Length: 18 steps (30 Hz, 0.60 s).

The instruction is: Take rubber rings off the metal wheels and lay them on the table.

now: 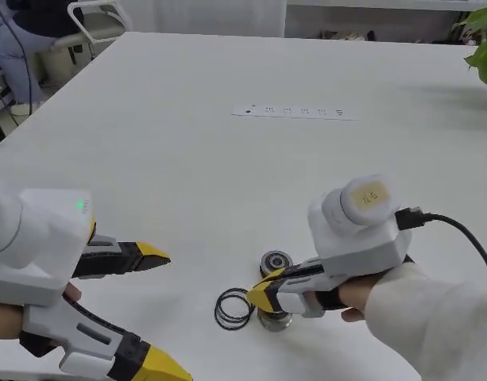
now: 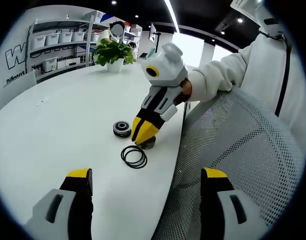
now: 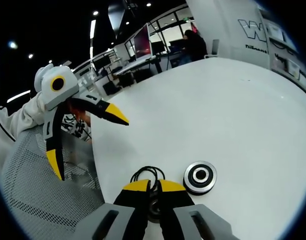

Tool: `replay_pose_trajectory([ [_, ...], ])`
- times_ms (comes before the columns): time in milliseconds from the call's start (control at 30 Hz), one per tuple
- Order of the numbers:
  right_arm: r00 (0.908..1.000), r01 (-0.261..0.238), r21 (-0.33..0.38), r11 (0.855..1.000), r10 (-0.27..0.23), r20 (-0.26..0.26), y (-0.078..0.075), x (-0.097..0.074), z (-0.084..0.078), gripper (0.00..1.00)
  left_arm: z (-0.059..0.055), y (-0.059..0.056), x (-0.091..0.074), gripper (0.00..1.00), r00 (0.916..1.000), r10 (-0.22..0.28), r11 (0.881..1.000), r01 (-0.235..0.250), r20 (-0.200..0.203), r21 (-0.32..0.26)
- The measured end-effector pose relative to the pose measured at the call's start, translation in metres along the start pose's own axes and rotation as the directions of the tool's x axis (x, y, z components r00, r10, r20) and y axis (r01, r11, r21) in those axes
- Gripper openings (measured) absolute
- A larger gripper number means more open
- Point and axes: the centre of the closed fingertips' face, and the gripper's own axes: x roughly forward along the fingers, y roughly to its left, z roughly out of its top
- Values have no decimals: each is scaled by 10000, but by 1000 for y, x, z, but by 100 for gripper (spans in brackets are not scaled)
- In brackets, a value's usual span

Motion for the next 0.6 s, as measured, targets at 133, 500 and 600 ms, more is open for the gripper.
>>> replay_pose_trajectory([
  [133, 9999, 43, 45, 10000, -44, 116, -1, -2, 3, 2, 0, 0, 0, 87, 10000, 13, 10000, -13, -1, -2],
  [500, 9954, 360, 416, 9985, -395, 876, -16, -16, 19, 3, 3, 2, -1, 87, 9999, 93, 9999, -94, 95, 56],
  [600, 9928, 428, 570, 9975, -489, 1090, -21, -22, 22, 3, 3, 2, -1, 86, 9999, 113, 9999, -114, 110, 67],
])
